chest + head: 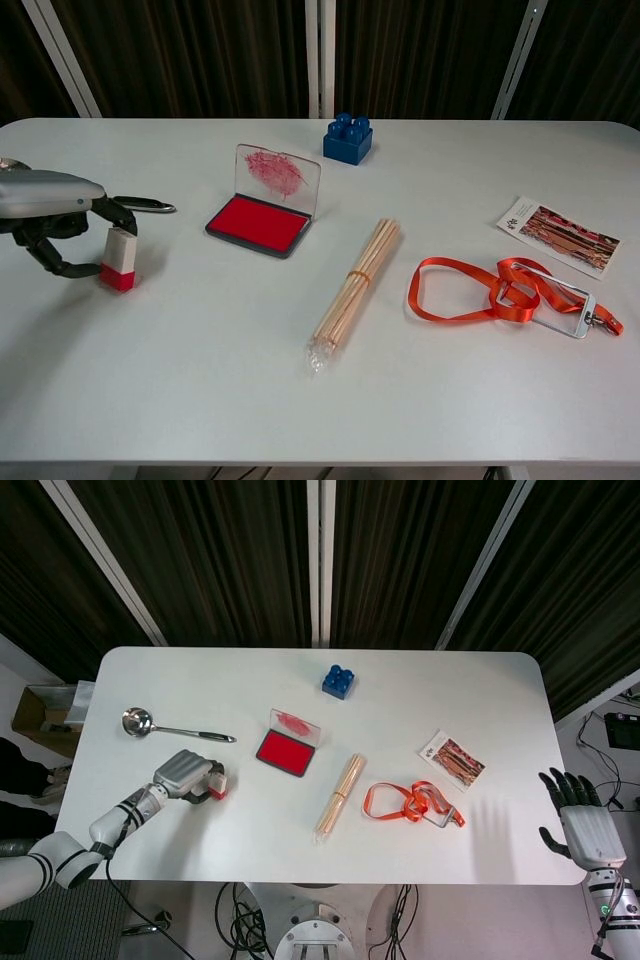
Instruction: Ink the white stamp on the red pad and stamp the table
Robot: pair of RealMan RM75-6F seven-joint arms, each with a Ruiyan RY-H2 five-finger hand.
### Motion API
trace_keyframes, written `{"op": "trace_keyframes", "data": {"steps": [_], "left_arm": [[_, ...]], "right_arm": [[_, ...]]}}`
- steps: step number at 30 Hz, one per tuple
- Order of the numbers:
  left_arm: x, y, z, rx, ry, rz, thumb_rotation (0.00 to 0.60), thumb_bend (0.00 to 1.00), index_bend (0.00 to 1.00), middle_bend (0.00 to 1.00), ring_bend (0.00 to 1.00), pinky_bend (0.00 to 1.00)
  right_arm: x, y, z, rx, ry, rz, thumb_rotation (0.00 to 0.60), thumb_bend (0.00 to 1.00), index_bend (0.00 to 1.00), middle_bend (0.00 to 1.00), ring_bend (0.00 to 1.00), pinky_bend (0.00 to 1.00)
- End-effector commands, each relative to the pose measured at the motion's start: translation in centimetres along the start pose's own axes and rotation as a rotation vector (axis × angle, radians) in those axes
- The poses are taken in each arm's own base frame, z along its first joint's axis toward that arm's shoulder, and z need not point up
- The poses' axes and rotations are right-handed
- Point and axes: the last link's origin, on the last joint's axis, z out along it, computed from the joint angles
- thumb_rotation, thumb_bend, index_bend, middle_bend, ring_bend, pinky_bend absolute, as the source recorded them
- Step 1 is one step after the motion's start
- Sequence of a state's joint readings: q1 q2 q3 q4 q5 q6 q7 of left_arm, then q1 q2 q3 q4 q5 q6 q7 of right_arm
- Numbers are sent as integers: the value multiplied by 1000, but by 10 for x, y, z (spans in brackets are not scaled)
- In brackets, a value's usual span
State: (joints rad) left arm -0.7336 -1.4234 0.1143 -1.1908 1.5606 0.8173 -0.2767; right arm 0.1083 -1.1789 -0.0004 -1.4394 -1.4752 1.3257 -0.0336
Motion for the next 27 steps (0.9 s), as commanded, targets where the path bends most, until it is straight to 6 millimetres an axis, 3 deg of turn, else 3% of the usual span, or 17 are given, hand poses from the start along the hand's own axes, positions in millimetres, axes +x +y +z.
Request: {"op": "trace_keyframes", "data": {"steps": [1,27], "left_arm": [[1,0,-1,-1,1,1,600,339,385,398,906,990],[6,-1,-20,-1,1,19,600,339,397,385,905,990]], "right_arm": [[0,0,0,0,0,0,600,234,0,0,0,0],[2,-3,0,7,-3,-17,600,235,0,0,0,0]]}}
